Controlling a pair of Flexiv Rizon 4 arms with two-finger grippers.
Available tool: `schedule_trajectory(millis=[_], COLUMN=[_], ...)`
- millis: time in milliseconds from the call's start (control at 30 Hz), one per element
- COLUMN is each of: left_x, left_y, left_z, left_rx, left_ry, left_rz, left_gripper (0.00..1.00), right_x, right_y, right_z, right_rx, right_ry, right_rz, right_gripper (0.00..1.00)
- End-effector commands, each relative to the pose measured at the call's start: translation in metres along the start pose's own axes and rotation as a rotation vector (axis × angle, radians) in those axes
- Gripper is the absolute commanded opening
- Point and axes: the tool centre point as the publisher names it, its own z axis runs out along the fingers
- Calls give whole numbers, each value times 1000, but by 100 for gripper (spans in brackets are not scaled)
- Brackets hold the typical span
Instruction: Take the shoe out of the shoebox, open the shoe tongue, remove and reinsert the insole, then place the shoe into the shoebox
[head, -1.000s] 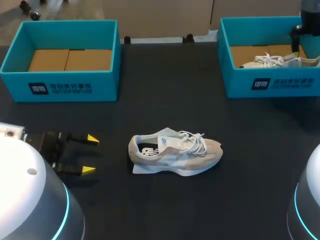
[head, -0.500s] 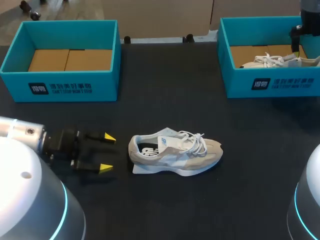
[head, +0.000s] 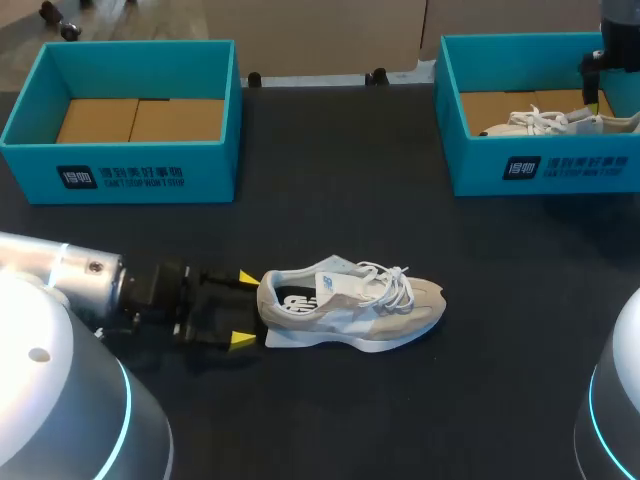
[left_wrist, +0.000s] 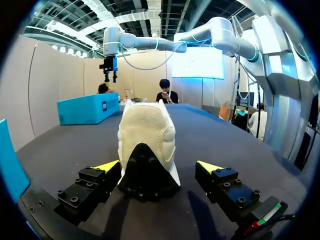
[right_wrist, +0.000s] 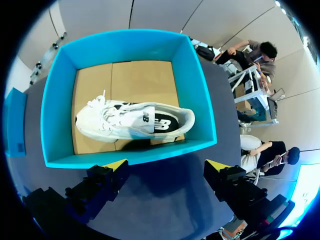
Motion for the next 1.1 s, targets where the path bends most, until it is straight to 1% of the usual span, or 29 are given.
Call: schedule_trajectory(millis=[33,100,233,1100], left_x=[1,1,-1,-12], left_y=[2,3,4,2], left_z=[13,16,24,49], left_rx=[1,2,6,-42], left_ry=[-9,-16,-64,-75], left_rz=[-3,-5,-13,25], left_gripper=[100,100,100,100], right_x=[0,0,0,0], right_y=[-1,-1,-1,-1], right_z=[0,0,0,0], right_rx=[-2,-2,-2,-2], right_ry=[0,0,0,0], right_rz=[1,1,1,1], right_gripper=[100,100,100,100])
